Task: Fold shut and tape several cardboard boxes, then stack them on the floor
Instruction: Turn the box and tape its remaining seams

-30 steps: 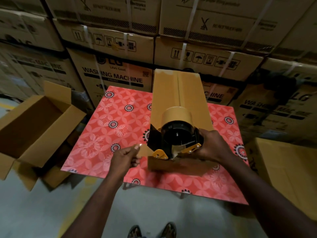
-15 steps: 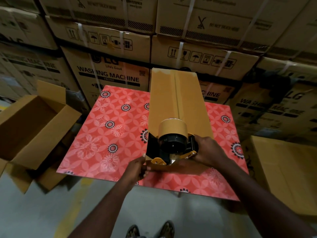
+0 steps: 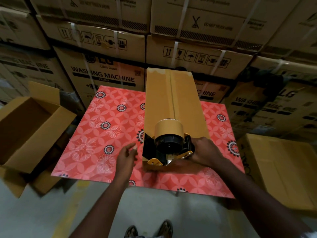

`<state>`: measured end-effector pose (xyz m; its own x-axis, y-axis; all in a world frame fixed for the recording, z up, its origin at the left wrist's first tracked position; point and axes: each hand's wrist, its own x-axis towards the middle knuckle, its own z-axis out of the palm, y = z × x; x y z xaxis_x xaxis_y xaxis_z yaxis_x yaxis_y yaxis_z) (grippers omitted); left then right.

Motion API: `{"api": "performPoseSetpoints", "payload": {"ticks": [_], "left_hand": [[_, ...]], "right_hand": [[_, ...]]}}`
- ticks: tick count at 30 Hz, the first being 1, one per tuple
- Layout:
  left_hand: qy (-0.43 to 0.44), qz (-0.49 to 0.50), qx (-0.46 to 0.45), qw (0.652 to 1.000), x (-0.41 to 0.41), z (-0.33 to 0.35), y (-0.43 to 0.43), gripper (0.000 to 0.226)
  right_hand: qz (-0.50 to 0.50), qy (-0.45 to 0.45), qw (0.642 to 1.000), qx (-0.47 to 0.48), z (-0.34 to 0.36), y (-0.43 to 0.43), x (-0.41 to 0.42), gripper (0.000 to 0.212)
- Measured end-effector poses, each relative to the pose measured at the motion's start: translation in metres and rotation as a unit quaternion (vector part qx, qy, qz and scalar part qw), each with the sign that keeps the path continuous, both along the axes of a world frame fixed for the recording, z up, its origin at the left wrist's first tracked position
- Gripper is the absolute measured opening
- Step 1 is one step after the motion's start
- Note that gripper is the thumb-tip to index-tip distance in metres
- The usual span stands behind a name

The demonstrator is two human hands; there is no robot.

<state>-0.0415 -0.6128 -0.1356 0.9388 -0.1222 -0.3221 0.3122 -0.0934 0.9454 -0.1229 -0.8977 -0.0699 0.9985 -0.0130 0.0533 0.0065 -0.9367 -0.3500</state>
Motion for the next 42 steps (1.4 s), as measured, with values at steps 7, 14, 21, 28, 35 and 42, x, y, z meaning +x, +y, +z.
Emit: {"api": "performPoseSetpoints", "payload": {"ticks": [7, 14, 21, 28, 35, 42], "left_hand": [[-0.098, -0.044, 0.056, 0.993, -0.008, 0.013, -0.014, 0.028], [-0.120, -0.043, 0.079, 0.989, -0.010, 0.014, -0.012, 0.026], [-0.126, -0.035, 0.084, 0.988, -0.011, 0.016, -0.015, 0.025], [-0.295, -0.055, 0.186, 0.936, -0.019, 0.026, -0.021, 0.043], [-0.446, -0.231, 0.311, 0.807, -0.032, 0.017, -0.019, 0.032], [-0.460, -0.286, 0.311, 0.781, -0.023, 0.000, 0.007, 0.056]], "right_hand": [[-0.002, 0.036, 0.999, 0.013, 0.002, -0.002, 0.000, 0.027], [0.016, -0.006, 1.000, -0.019, 0.003, -0.021, -0.014, 0.017], [-0.028, -0.016, 0.999, -0.004, 0.005, -0.093, -0.055, 0.027], [-0.039, 0.011, 0.997, 0.060, -0.011, -0.088, -0.063, 0.016], [-0.013, -0.027, 0.999, 0.023, -0.028, -0.040, -0.047, 0.032], [-0.055, -0.019, 0.997, 0.049, -0.022, -0.016, -0.045, 0.023]]}}
